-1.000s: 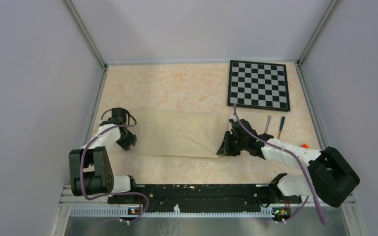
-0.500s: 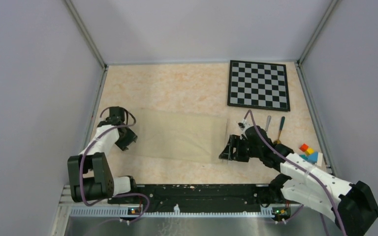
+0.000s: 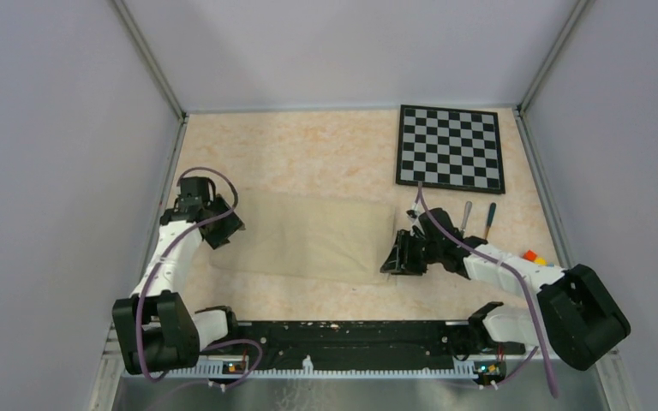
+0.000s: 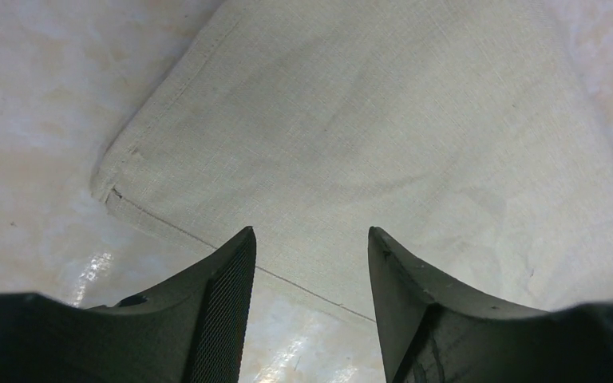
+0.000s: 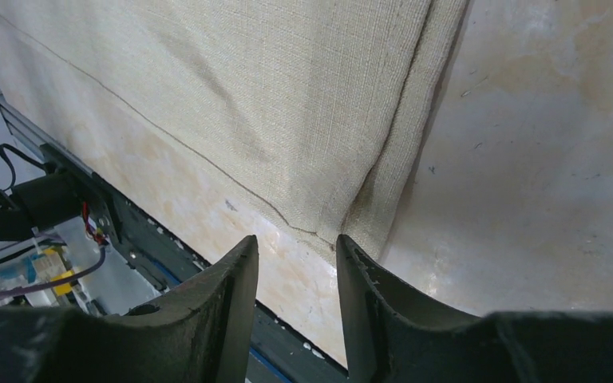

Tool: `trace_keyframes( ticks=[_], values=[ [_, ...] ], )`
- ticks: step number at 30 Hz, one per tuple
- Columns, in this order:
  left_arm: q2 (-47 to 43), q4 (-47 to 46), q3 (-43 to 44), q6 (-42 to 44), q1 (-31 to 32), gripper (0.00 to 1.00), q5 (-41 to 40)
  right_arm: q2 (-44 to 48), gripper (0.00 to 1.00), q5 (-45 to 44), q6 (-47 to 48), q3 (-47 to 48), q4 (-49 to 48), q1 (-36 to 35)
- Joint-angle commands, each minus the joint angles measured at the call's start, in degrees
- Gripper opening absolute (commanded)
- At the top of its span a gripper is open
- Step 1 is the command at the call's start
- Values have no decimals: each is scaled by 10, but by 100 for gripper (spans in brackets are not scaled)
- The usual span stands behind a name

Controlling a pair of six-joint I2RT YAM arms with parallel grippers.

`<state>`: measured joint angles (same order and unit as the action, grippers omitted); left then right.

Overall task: Fold the napkin into a case and place the utensils inside
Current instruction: Fold and flatten the napkin at the center of the board, then smooth out the rectangle-folded napkin at the center of the board.

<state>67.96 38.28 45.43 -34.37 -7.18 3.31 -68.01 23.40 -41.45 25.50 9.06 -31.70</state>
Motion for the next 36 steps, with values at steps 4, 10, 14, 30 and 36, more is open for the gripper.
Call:
trace_keyframes(
  ticks=[4, 10, 14, 30, 36],
  values=[
    [-38, 13, 24, 45, -3, 62, 42, -21, 41, -13, -3, -15, -55, 3],
    [-54, 9, 32, 61, -3, 64, 67, -50, 37, -12, -13, -20, -86, 2],
    [-57, 12, 35, 65, -2, 64, 76, -55, 30, -14, -19, -24, -111, 2],
    [-49, 8, 28, 72, -2, 65, 23, 55, 0, -16, -8, 18, 62, 2],
    [-36, 9, 25, 69, -3, 65, 11, 42, 0, -41, 7, 9, 63, 2]
  ],
)
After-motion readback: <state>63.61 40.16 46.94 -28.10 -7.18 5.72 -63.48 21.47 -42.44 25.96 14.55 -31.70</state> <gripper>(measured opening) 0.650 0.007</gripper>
